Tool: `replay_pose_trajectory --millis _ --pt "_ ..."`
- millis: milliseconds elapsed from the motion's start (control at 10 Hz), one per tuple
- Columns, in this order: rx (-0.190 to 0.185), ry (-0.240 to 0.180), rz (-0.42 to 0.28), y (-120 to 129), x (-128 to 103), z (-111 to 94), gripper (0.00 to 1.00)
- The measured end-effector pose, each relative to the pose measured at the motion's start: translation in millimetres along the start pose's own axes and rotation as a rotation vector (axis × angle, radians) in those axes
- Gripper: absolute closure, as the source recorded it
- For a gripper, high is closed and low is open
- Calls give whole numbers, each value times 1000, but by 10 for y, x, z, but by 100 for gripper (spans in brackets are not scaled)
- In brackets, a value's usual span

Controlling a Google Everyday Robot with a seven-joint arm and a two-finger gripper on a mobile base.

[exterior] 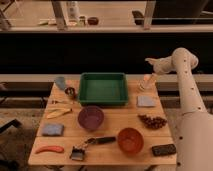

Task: Place apple in paper cup

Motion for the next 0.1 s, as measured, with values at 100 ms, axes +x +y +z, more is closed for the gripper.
replay_pose_trajectory --millis 100 --pt "0 -2 0 0 -13 9 20"
